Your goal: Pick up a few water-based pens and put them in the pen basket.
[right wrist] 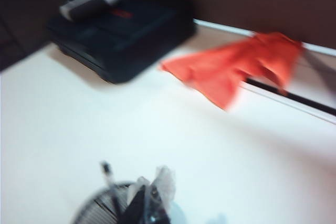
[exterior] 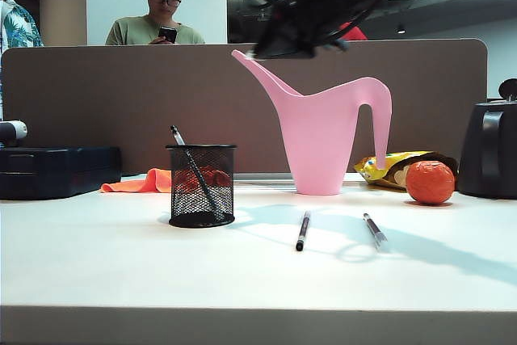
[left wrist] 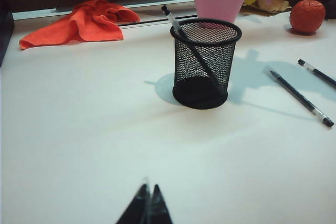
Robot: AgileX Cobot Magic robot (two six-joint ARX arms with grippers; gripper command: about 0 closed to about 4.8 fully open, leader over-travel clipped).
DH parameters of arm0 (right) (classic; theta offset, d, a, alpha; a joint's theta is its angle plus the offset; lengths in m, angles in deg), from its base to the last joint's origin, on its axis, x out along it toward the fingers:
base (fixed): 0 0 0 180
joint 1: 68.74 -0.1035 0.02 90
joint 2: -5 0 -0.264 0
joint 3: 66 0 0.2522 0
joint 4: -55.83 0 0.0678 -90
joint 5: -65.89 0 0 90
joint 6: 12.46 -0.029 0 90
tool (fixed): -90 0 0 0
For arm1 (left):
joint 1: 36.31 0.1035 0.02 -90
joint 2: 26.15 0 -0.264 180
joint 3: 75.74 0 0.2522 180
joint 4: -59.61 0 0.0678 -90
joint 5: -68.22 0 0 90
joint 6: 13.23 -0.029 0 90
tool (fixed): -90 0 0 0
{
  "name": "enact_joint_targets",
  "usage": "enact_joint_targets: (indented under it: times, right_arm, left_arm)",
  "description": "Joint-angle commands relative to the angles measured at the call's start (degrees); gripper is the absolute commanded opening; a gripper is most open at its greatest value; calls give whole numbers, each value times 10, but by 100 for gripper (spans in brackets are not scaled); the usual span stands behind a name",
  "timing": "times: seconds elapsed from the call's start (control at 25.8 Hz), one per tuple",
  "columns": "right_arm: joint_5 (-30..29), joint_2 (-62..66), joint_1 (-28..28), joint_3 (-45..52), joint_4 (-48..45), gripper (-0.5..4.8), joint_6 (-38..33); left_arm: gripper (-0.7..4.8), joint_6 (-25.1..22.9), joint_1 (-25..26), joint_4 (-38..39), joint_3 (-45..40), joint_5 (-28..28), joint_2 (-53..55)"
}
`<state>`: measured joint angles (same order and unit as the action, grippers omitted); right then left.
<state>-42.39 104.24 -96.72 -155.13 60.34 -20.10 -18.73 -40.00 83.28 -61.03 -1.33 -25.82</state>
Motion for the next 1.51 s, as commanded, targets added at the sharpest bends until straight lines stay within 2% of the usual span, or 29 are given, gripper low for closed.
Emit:
enact_joint_targets:
  times: [0.04, 0.19, 0.31, 0.46, 0.62, 0.66, 0.7, 0.77, 0.93, 1.39, 1.47, 1.51]
  right_arm:
    - [33, -46, 21, 0, 117, -6, 0]
    - [146, -86, 26, -1, 305, -6, -19]
    - [158, -85, 26, 4, 379, -6, -40]
    - [184, -85, 26, 38, 410, -6, -78]
    - [181, -85, 26, 97, 403, 6, -122]
    - [181, -85, 26, 109, 399, 30, -125]
    - [181, -85, 26, 126, 387, 88, -129]
    - [180, -85, 26, 147, 359, 127, -147]
    - [179, -71, 26, 156, 320, 128, -153]
    - [179, 14, 26, 156, 310, 148, -154]
    - [179, 26, 25, 156, 311, 131, -158]
    - [179, 30, 25, 156, 313, 101, -161]
  left_arm:
    - [-3, 2, 1, 2, 2, 2, 0]
    - [-3, 1, 1, 2, 2, 2, 0]
    - [-3, 1, 1, 2, 2, 2, 0]
    - [-3, 2, 1, 2, 2, 2, 0]
    - [-3, 2, 1, 2, 2, 2, 0]
    - [-3, 2, 1, 2, 2, 2, 0]
    - [-3, 2, 1, 2, 2, 2, 0]
    - [-3, 2, 1, 2, 2, 2, 0]
    - [-3, 2, 1, 2, 2, 2, 0]
    - [-3, 2, 1, 2, 2, 2, 0]
    - [-3, 2, 1, 2, 2, 2, 0]
    - [-3, 2, 1, 2, 2, 2, 0]
